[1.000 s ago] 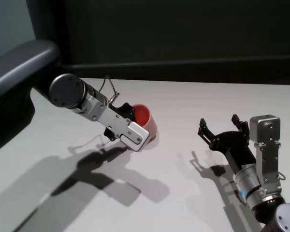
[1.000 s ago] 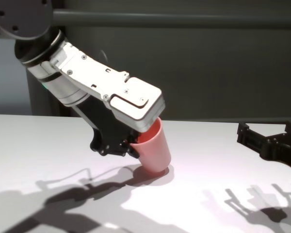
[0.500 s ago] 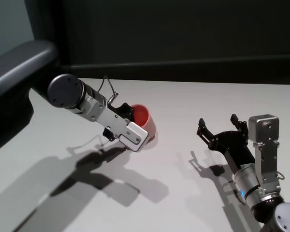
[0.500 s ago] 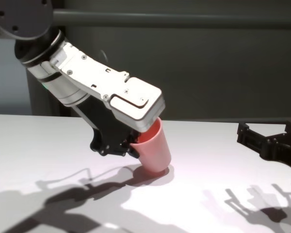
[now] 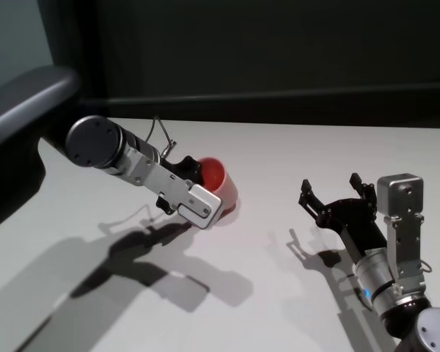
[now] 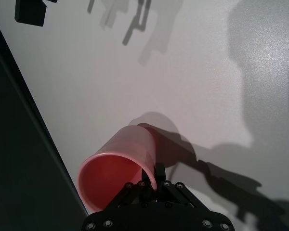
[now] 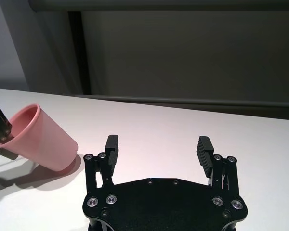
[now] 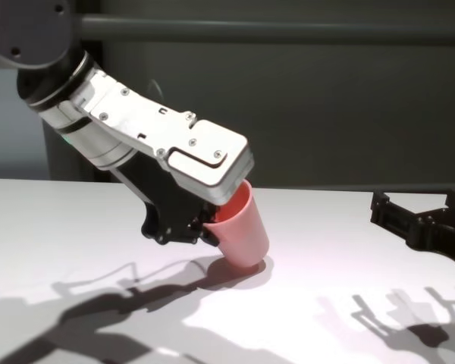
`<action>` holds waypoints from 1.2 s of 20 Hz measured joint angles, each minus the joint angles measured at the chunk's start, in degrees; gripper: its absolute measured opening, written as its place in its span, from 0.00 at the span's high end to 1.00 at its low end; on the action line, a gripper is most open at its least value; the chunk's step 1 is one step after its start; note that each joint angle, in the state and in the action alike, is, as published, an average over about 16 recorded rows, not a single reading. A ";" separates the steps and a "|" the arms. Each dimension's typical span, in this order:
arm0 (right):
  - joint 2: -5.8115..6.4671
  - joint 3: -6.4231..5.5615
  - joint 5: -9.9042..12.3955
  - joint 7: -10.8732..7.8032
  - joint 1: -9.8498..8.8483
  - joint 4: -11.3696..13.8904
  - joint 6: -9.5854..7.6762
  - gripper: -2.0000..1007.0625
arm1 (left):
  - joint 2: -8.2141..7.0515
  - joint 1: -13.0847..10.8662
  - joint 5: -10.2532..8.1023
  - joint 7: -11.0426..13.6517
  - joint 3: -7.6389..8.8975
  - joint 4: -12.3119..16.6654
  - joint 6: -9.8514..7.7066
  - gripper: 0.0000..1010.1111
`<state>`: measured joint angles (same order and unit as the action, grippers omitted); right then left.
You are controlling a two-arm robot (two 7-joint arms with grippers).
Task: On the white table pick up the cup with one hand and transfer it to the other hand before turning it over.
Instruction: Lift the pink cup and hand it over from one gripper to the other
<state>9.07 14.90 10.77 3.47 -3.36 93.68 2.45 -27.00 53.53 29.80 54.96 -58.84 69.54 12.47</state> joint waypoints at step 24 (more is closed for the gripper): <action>0.00 0.00 0.00 0.00 0.00 0.00 0.00 0.01 | -0.37 -0.31 -6.31 -4.97 0.78 -3.78 2.00 0.95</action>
<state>9.07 14.90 10.77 3.47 -3.36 93.68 2.45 -27.37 53.22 23.50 49.99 -58.06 65.76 14.46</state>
